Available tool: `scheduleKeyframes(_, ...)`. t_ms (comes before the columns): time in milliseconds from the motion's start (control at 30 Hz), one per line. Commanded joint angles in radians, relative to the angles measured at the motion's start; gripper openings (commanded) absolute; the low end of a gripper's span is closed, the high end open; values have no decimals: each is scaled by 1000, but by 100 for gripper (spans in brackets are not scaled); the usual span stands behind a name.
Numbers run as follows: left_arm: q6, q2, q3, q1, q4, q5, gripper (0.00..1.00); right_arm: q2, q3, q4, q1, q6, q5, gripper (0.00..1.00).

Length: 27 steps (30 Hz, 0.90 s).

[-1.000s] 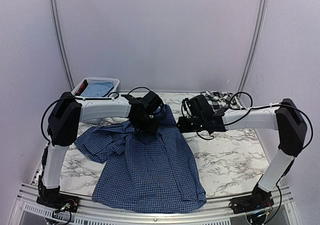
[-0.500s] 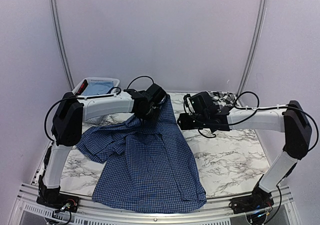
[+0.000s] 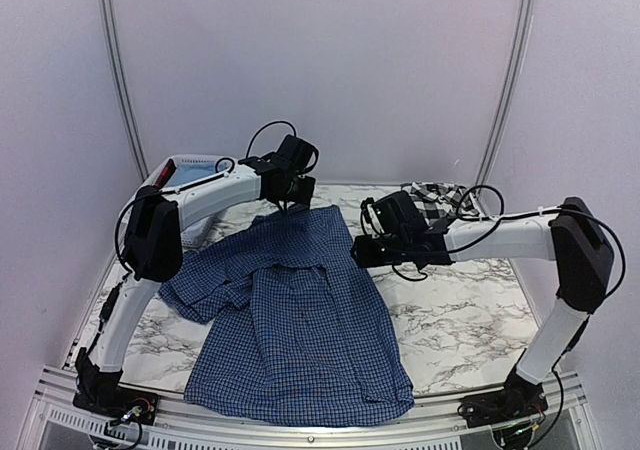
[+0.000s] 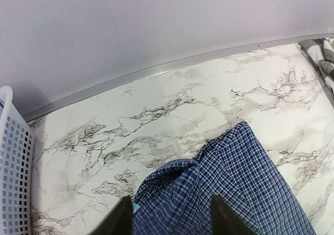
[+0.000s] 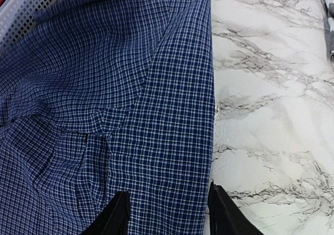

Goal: Fold and stack the long sleeve shirts
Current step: Flatten out the crumpled shirt at the center of the board.

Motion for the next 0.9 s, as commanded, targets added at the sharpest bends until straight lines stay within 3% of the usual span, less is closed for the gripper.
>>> scheduleKeyframes(0, -17, 17, 53, 26, 39, 69, 67, 36, 39, 12, 1, -19, -28, 47)
scheduleKeyframes(100, -17, -35, 31, 25, 42, 94, 83, 38, 45, 5, 1, -27, -29, 47)
scheduleKeyframes(200, -42, -126, -53, 26, 44, 98, 87, 33, 47, 3, 1, -37, -24, 47)
scheduleKeyframes(367, -153, -375, -347, 25, 57, 100, 87, 15, 38, -4, 1, -42, -25, 47)
scheduleKeyframes(633, -371, -829, -962, 25, 152, 58, 84, -55, -20, -2, 2, -46, -33, 47)
scheduleKeyframes(867, -530, -1087, -1349, 26, 168, -31, 81, -75, -40, 1, 4, -49, -53, 47)
